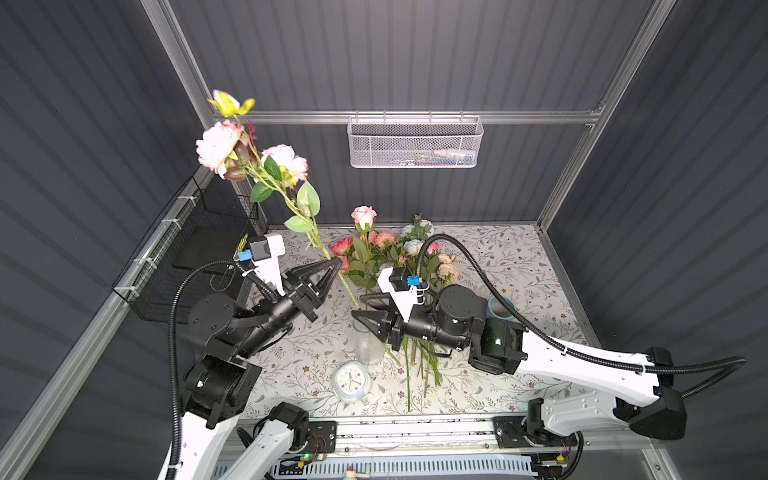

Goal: Arrange the flowers into the vase
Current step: 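Carry the pink rose over the glass vase and lower it in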

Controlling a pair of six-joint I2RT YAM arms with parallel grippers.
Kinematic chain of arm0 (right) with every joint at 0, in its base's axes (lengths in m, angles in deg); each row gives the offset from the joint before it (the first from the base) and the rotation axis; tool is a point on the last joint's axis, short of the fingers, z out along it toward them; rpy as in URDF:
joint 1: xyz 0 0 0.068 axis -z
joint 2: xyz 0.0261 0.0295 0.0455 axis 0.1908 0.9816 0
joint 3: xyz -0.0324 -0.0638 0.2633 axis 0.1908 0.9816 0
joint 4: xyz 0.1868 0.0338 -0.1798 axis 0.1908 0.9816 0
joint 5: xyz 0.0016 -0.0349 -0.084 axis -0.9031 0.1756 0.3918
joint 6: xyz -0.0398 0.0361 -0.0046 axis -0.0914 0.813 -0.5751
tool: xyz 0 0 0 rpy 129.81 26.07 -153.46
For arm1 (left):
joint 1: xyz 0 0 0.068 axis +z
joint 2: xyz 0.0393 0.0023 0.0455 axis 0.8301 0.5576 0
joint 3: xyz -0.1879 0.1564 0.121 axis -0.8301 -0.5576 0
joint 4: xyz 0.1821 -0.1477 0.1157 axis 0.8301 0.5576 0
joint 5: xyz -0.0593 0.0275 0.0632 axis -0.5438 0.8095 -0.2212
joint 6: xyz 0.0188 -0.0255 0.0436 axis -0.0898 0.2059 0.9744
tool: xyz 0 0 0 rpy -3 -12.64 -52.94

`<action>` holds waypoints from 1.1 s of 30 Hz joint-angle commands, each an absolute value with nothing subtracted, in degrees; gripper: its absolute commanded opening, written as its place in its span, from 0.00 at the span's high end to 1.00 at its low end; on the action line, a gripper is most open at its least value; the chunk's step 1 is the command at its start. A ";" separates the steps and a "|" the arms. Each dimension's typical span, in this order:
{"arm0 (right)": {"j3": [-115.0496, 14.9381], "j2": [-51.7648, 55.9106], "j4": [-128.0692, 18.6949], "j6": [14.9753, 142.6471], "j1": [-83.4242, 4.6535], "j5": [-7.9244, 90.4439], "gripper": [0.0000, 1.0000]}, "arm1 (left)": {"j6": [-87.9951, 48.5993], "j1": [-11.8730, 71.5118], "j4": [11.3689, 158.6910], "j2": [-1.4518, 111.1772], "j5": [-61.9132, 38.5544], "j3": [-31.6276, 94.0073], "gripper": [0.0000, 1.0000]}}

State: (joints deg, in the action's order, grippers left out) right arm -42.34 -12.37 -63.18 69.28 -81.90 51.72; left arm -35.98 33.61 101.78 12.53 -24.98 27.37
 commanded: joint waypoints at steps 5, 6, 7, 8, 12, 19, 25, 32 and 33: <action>-35.52 -24.17 -62.48 67.97 -80.37 59.42 0.46 | -26.39 33.87 109.11 15.83 -12.57 35.86 1.00; -34.73 -25.60 -62.22 67.91 -80.19 60.15 0.45 | -25.71 33.87 109.48 16.32 -11.83 36.40 1.00; -33.87 -27.09 -61.87 67.75 -79.94 60.74 0.45 | -24.83 33.87 109.85 16.80 -11.00 37.03 1.00; -33.10 -28.60 -61.55 67.71 -79.75 61.36 0.45 | -23.96 33.92 110.49 17.17 -10.07 37.62 1.00; -30.46 -33.06 -60.44 67.33 -79.47 63.59 0.46 | -21.27 33.87 110.70 17.52 -5.74 36.63 1.00; -27.93 -36.73 -59.88 67.50 -79.38 65.19 0.47 | -19.79 33.87 106.52 19.21 -3.27 33.28 1.00; -26.86 -37.39 -59.97 67.84 -79.38 65.93 0.47 | -19.36 33.87 105.40 19.89 -2.84 32.83 1.00; -25.59 -36.96 -60.18 68.38 -79.12 66.97 0.46 | -22.29 33.87 103.13 20.14 -4.68 24.78 1.00; -25.46 -36.86 -60.17 68.61 -78.97 67.03 0.46 | -23.06 33.87 102.61 20.04 -5.38 23.35 1.00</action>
State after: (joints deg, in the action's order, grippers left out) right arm -26.17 -36.60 -59.71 68.25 -79.47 65.79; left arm -21.64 33.61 105.22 20.18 -3.87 26.80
